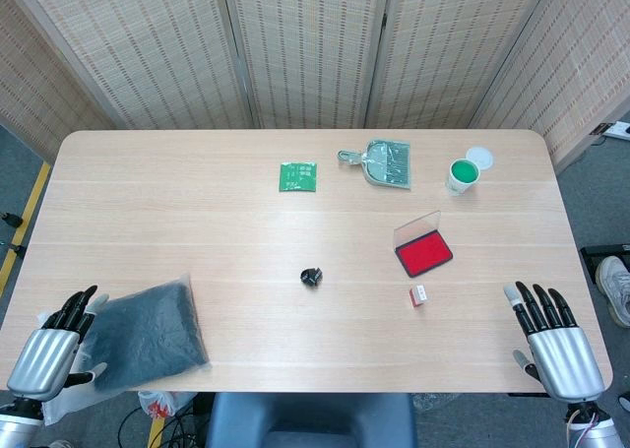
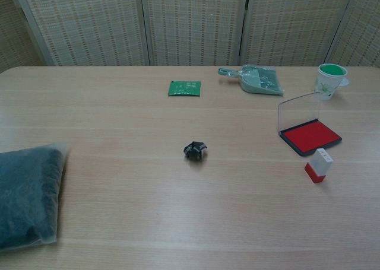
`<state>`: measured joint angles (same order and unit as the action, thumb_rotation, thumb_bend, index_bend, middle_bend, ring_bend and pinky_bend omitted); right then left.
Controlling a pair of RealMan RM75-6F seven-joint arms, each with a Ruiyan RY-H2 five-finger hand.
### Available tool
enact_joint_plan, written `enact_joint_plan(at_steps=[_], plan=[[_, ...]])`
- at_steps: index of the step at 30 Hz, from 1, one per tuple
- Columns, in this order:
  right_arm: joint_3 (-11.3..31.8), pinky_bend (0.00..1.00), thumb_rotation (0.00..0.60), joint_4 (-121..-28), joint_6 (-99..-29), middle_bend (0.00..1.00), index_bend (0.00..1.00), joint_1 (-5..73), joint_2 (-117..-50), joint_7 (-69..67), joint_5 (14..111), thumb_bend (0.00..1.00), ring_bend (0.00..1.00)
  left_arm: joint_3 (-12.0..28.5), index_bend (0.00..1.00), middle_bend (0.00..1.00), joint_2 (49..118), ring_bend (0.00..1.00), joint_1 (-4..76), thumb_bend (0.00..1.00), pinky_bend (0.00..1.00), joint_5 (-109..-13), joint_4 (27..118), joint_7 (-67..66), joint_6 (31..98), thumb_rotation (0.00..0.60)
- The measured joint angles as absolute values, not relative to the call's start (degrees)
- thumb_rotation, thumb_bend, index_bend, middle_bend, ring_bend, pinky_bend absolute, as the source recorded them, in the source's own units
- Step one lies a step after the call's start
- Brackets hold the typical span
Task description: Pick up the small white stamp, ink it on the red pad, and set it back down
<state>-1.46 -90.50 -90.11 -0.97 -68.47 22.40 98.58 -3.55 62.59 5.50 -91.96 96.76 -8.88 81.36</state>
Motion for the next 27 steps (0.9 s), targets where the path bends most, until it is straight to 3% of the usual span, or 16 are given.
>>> enact_joint_plan(at_steps=[16,22,27], plan=[[-2.0,0.09,0.600,-91.5,-86.1,0.06,0.00,1.2,-66.6,20.5,98.7,0.14,0.11,-3.0,0.09,0.00,63.5,0.02,4.6,0.07,0.27,-90.2,97.3,-11.9,82.2,0.600],[-1.1,0.02,0.600,-89.2,-79.5,0.04,0.14,6.8,-66.0,14.9,99.1,0.14,0.02,-2.1,0.04,0.00,63.9,0.03,4.7,0.07,0.27,-88.6,97.4,-12.4,82.0,0.600],[0.4,0.00,0.600,-89.3,-71.7,0.04,0.24,12.0,-65.2,9.2,96.7,0.15,0.00,-2.3,0.04,0.00,63.8,0.03,4.8,0.07,0.27,-88.6,97.5,-12.5,81.6,0.600]])
